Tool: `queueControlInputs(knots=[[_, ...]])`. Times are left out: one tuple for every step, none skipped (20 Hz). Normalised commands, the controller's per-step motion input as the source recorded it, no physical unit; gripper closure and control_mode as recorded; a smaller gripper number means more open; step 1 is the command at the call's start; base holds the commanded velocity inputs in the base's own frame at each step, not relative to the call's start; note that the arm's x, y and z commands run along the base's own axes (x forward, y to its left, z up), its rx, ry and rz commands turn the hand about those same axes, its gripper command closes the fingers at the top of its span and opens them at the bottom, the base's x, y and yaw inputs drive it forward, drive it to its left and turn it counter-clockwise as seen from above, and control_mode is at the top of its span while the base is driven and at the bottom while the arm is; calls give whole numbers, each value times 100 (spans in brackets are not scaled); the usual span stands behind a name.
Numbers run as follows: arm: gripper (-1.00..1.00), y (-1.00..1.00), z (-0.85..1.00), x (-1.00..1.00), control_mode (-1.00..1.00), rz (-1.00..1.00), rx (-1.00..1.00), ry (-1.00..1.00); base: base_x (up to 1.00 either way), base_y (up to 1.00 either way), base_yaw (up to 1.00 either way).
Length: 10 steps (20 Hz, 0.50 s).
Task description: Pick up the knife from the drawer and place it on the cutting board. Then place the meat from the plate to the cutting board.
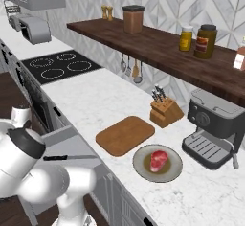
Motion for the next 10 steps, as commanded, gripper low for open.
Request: queueControlInputs(knots=[[-100, 0, 16, 22, -100, -39, -11, 24, 0, 0, 0], [-100, 0, 11, 27, -100, -39, -10, 23, 0, 0, 0], [-100, 0, 2, 22, -100, -38, -11, 18, 0, 0, 0], [-100, 0, 0, 18, -100, -37, -16, 9, 0, 0, 0], [-100, 0, 0, 4, -100, -35, -12, 2, 0, 0, 0], [-100, -3, 0, 5, -100, -34, -13, 1, 0, 0, 0], [-100, 0, 0, 6, -100, -35, -15, 2, 0, 0, 0], [-100, 0, 0, 6, -100, -36, -14, 0, 0, 0, 0], [-100, 0, 0, 16, -100, -38, -18, 1, 0, 0, 0], [-100, 0, 0, 19, -100, -41, -20, 5, 0, 0, 0]])
